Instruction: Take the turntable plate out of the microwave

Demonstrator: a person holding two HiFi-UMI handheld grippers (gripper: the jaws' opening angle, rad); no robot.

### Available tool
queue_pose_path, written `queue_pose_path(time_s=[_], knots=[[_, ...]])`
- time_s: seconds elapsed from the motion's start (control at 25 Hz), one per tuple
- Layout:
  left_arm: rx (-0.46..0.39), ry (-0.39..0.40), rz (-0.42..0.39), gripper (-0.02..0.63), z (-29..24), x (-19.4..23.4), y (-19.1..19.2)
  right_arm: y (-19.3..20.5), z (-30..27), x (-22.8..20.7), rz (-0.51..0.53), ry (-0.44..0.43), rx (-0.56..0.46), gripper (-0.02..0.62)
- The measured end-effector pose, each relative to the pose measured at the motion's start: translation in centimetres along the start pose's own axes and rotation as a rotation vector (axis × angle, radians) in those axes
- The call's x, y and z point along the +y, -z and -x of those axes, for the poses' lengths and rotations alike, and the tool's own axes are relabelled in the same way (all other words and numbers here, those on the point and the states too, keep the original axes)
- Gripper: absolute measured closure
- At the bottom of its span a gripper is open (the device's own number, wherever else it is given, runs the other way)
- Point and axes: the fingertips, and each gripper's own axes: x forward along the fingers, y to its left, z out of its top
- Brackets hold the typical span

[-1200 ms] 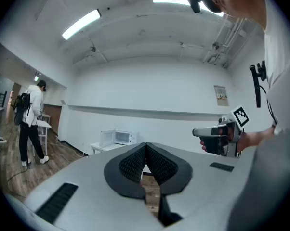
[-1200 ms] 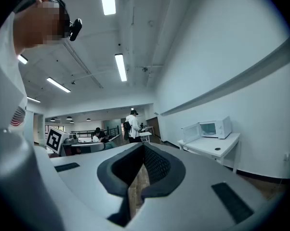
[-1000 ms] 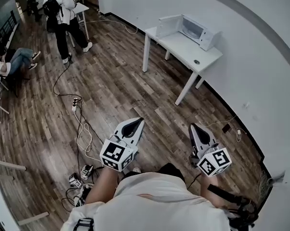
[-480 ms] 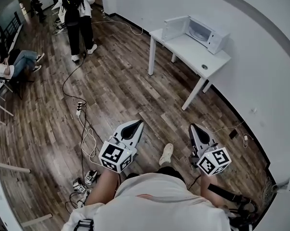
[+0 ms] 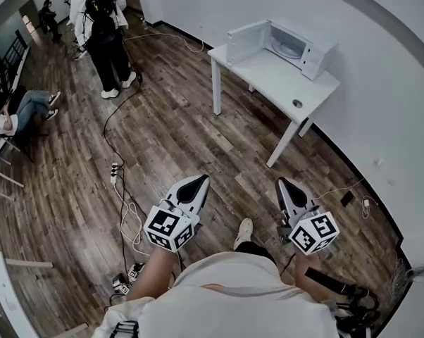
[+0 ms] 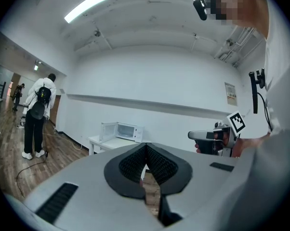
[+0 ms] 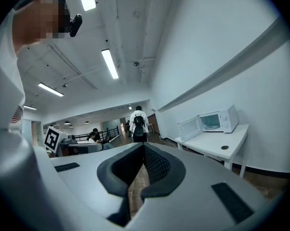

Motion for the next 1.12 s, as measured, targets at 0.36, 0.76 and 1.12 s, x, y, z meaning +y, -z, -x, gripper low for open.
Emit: queue_pose_path(time_s=[0.36, 0.76, 1.12], knots=[[-0.006, 0.002, 0.018, 0.595, -14.9, 1.9, -2.5, -3.8, -4.4, -13.5, 0.004, 0.023, -0.010, 0.592], [0.041, 0.057, 0.005, 0.595, -25.6, 1.1, -2.5, -5.2, -8.0, -23.0, -0.026, 0.012, -0.006, 0.592], [0.032, 0.057, 0.039, 0.595, -29.4, 4.1, -2.6, -4.2, -10.7, -25.8, -0.016, 0.037, 0.017, 0.592]])
